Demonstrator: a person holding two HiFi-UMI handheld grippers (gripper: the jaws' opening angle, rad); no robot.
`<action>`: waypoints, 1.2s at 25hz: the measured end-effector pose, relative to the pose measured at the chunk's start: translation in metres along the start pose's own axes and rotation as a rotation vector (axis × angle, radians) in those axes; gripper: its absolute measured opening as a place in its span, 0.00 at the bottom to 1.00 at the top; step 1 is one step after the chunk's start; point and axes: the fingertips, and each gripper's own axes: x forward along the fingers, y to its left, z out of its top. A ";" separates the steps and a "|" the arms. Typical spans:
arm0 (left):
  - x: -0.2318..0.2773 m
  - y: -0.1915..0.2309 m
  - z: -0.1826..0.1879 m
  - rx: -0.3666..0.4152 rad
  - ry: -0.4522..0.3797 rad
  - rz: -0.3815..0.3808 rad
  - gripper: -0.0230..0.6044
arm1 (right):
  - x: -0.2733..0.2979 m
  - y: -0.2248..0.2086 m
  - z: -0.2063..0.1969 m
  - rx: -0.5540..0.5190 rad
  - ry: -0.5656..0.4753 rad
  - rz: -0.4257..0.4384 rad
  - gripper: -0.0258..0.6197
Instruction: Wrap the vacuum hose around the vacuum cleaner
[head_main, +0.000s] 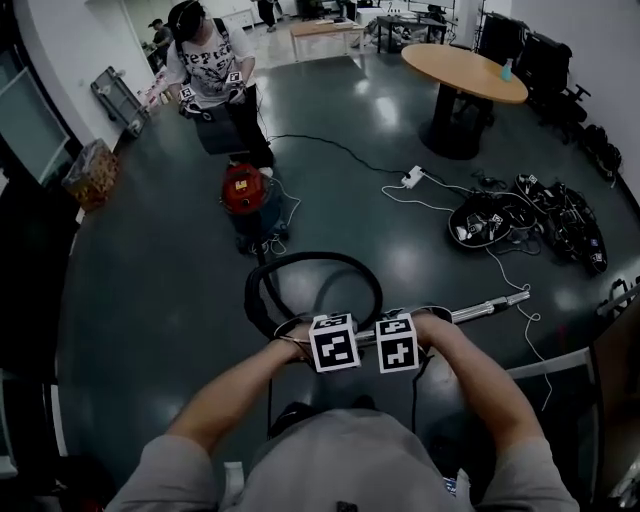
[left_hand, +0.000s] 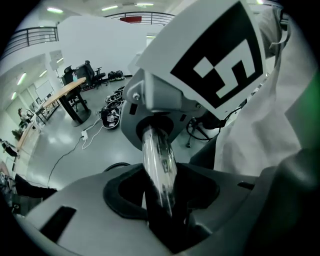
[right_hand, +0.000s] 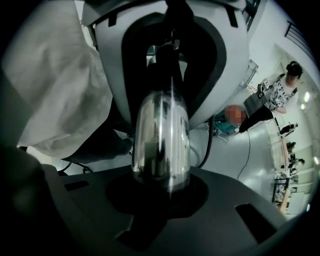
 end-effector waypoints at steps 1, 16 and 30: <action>0.001 0.001 0.000 -0.016 0.005 -0.006 0.32 | 0.000 -0.001 0.001 -0.001 -0.027 0.017 0.11; -0.005 0.036 -0.013 -0.219 -0.064 0.032 0.29 | -0.044 -0.043 0.005 -0.121 -0.021 -0.156 0.28; -0.025 0.084 -0.073 -0.235 -0.063 0.060 0.29 | -0.098 -0.082 0.023 0.132 0.015 -0.268 0.28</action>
